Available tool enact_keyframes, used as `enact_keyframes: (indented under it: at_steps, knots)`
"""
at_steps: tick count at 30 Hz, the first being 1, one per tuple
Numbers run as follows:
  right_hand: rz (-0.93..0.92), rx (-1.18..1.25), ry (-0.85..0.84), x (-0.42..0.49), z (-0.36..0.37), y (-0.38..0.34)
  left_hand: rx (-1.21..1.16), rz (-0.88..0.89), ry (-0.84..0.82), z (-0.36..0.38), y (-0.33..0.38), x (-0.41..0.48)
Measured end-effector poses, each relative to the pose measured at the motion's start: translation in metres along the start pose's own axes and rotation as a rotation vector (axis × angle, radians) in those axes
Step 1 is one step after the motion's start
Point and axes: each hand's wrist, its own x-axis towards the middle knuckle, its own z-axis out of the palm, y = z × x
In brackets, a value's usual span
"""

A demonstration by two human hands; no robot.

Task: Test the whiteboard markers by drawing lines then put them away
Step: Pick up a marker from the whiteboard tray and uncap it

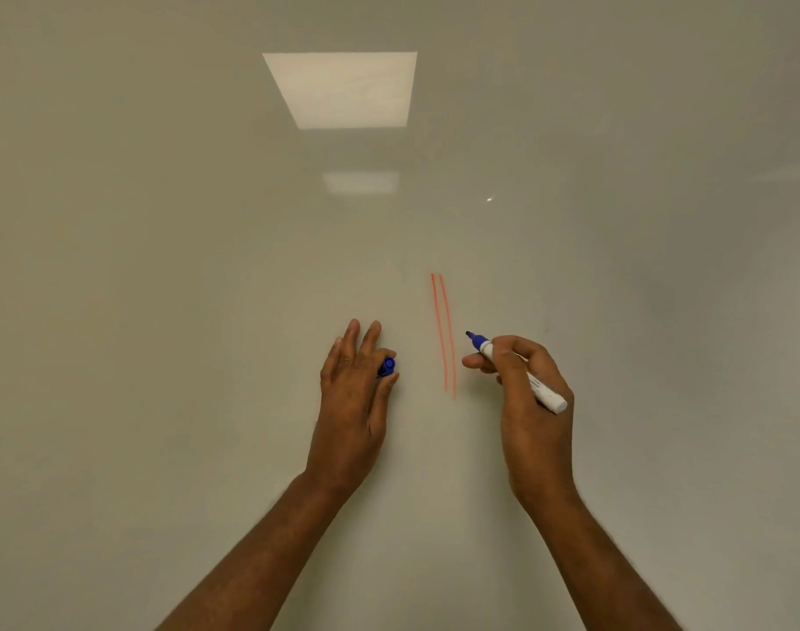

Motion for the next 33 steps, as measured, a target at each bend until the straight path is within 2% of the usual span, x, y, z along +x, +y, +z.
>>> enact_keyframes:
  at_steps: [4, 15, 33]
  knots:
    - [-0.152, -0.091, -0.018, 0.019, 0.007, 0.003, 0.095, 0.114, 0.081, 0.007, -0.007, 0.009]
    - [-0.316, -0.274, -0.001, 0.061, 0.024, 0.017, 0.2, 0.148, 0.159, 0.015, -0.013, 0.008]
    - [-0.172, -0.426, 0.038, -0.03, -0.034, 0.085, 0.218, 0.169, 0.186, 0.016, -0.014, 0.009]
